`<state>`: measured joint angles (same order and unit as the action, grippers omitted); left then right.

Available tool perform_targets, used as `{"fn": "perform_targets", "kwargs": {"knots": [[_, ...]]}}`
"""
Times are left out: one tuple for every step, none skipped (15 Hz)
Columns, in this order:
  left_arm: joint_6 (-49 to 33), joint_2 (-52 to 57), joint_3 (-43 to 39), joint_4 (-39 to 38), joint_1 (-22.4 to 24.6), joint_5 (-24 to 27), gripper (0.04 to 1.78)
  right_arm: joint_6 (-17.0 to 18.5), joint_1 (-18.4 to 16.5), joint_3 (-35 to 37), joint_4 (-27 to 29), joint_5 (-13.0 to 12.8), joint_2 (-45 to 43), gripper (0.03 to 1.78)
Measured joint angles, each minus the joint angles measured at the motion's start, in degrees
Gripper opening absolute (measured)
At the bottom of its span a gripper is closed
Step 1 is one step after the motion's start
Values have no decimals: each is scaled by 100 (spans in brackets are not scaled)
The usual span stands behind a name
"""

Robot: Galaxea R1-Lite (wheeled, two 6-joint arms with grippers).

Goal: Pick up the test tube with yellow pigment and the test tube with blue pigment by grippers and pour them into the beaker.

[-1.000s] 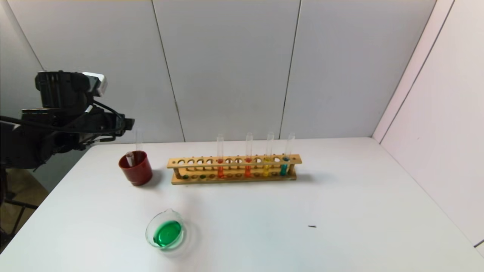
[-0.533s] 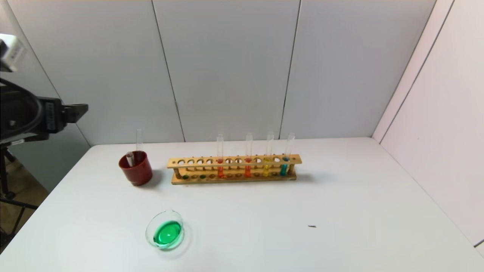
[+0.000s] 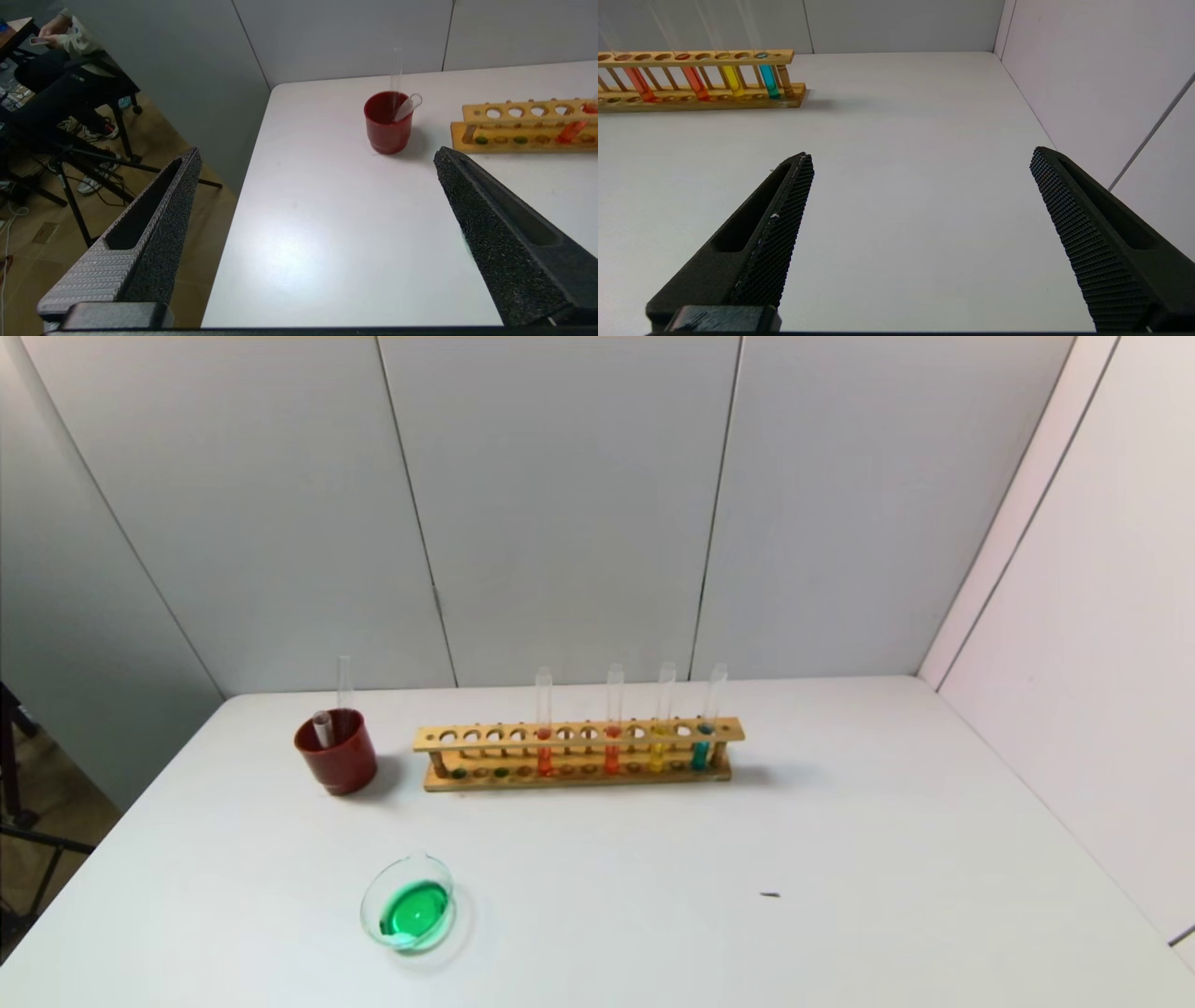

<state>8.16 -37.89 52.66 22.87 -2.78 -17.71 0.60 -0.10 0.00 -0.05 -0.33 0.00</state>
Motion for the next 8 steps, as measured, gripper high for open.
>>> {"fn": "perform_targets", "kwargs": {"knots": [[0,388,-29,395,17,0,175,-2,0,0,0,-2,0,170],[-6,779,-82,789,61,13,175,-2,0,0,0,0,0,170],[-13,1115,-158,1097,113,29,175,0,0,0,0,0,0,170],[-26,1430,-317,1312,173,44,175,-2,0,0,0,0,0,170],[-35,1747,-569,1401,236,60,175,-5,2,0,2,0,0,170],[-55,2020,-866,1401,296,101,175,-2,2,0,0,0,0,170],[-107,2271,-1192,1364,341,140,175,-2,2,0,0,0,0,170],[-157,2525,-1548,1254,360,168,175,0,2,0,2,0,0,170]]}}
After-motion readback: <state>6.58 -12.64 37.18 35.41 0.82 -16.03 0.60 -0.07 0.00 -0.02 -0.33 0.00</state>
